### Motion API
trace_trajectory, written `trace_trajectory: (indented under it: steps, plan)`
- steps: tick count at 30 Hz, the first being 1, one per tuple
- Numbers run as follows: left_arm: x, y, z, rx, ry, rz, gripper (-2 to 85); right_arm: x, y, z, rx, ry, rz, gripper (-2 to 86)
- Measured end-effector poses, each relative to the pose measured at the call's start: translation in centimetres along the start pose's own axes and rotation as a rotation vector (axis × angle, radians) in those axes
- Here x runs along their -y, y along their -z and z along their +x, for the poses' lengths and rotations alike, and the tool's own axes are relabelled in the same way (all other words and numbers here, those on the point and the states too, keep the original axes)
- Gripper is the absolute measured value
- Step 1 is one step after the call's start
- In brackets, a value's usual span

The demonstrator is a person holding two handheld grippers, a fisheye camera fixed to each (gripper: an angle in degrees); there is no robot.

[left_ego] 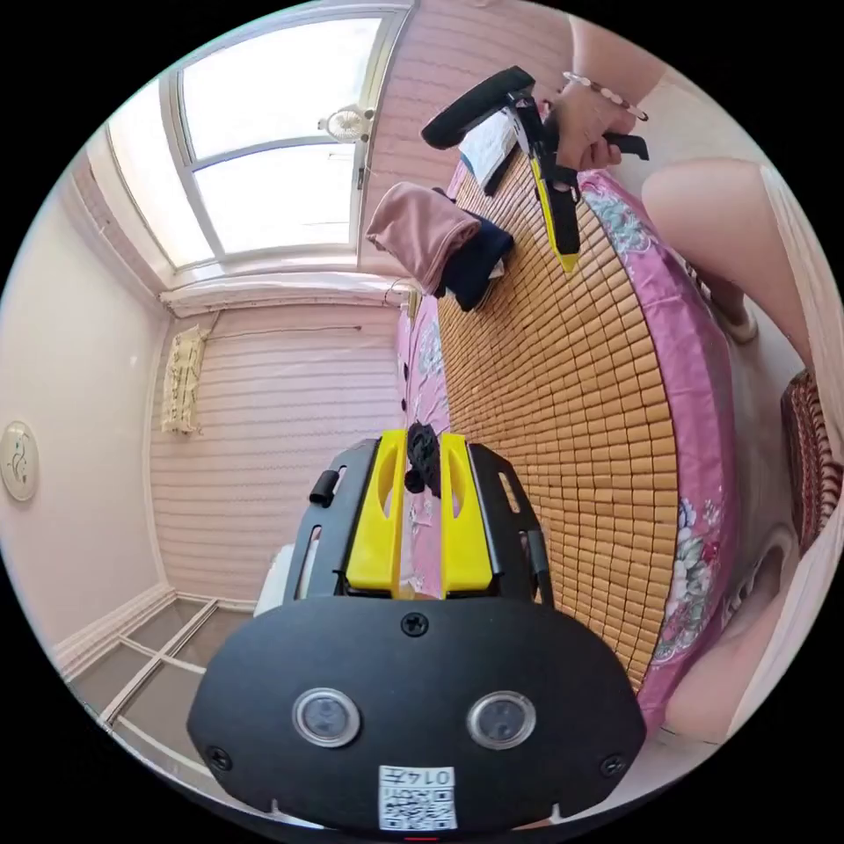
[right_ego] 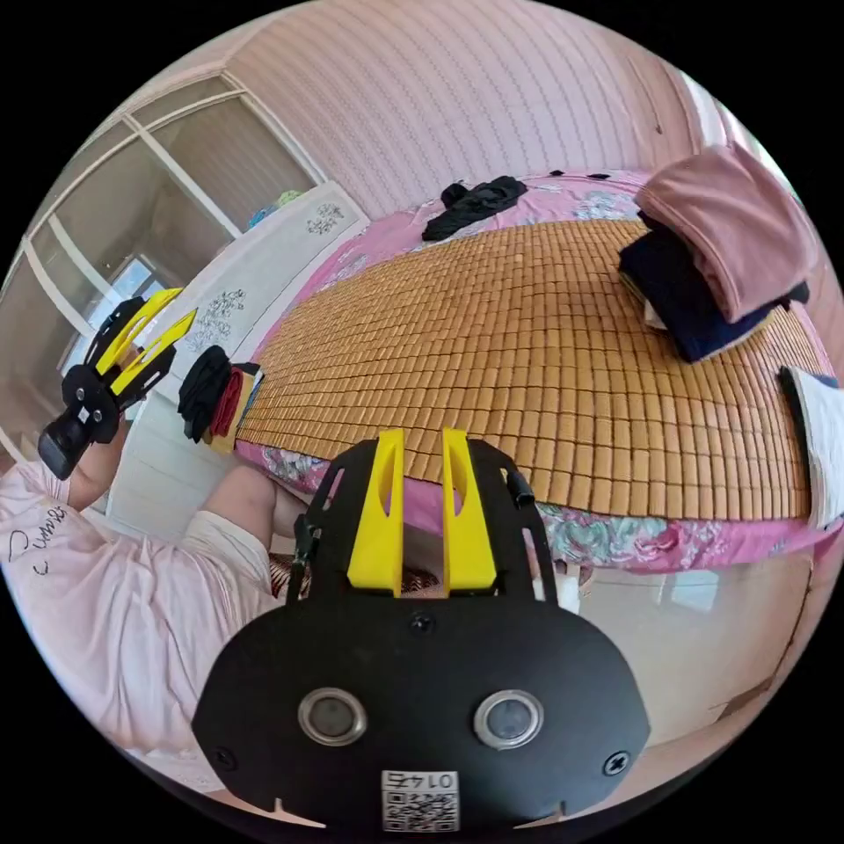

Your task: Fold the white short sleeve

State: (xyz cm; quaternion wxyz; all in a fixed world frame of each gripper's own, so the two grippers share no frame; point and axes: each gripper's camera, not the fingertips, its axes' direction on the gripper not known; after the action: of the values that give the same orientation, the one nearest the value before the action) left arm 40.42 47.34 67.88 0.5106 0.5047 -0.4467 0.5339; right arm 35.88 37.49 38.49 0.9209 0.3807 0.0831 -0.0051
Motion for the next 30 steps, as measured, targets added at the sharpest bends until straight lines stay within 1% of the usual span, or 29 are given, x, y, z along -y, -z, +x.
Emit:
trace_trajectory:
  steps: [1,2,4,5,7,8,10,11,13,15,17,19,21,23,24,28,29,30]
  plan:
    - [2.5,-1.4,-0.1,-0.043,0.017,0.041,6.7,-0.6,0.8,1.2,-0.023,-0.022,0.013,7.6]
    - [3.7,-2.2,-0.3,-0.078,0.037,0.064,6.7,-1.6,2.3,3.6,-0.086,-0.065,0.033,7.9]
    - [8.4,-6.0,-1.3,-0.3,0.165,0.146,7.0,-3.0,4.5,7.0,-0.199,-0.122,0.055,8.6]
    - [9.5,-7.1,-1.5,-0.357,0.19,0.158,7.2,-3.7,6.0,9.2,-0.276,-0.159,0.067,9.5]
    - [14.0,-11.8,-2.2,-0.598,0.301,0.219,7.7,-4.3,8.0,12.6,-0.387,-0.227,0.083,11.0]
    - [15.1,-13.0,-2.3,-0.673,0.331,0.237,7.7,-4.6,9.2,14.8,-0.452,-0.269,0.092,11.6]
    - [19.0,-18.0,-2.9,-0.967,0.464,0.318,7.9,-4.9,10.8,17.8,-0.541,-0.318,0.118,12.6]
    - [20.0,-19.2,-2.9,-1.033,0.495,0.335,8.0,-4.9,11.5,19.7,-0.583,-0.337,0.132,13.0]
    - [23.8,-24.0,-2.7,-1.235,0.593,0.36,8.4,-4.5,12.3,22.4,-0.639,-0.354,0.139,13.4]
    - [26.5,-27.0,-2.2,-1.337,0.632,0.343,8.7,-3.5,12.6,25.7,-0.71,-0.37,0.122,14.5]
    - [28.7,-29.3,-1.6,-1.374,0.642,0.323,8.9,-2.7,12.7,27.7,-0.811,-0.397,0.123,15.5]
    - [30.7,-31.5,-0.8,-1.391,0.649,0.284,9.4,-1.9,12.3,29.8,-0.87,-0.412,0.067,14.7]
    - [31.6,-32.7,-0.3,-1.397,0.655,0.263,9.8,-1.4,12.3,31.3,-0.926,-0.426,-0.015,10.0]
    - [31.9,-33.6,-0.1,-1.4,0.672,0.253,9.9,-1.3,13.6,31.1,-0.882,-0.415,-0.01,6.4]
    - [32.0,-33.9,-0.1,-1.404,0.682,0.25,9.9,-1.6,15.1,30.0,-0.864,-0.383,0.069,3.3]
    - [31.5,-33.4,-0.8,-1.411,0.731,0.286,10.0,-2.1,19.4,26.0,-0.761,-0.297,0.184,1.8]
    - [31.4,-33.2,-1.0,-1.411,0.738,0.295,10.1,-1.9,20.8,24.0,-0.671,-0.241,0.234,1.5]
    - [31.0,-32.6,-1.4,-1.41,0.757,0.308,10.3,-1.5,22.1,21.9,-0.535,-0.177,0.281,1.4]
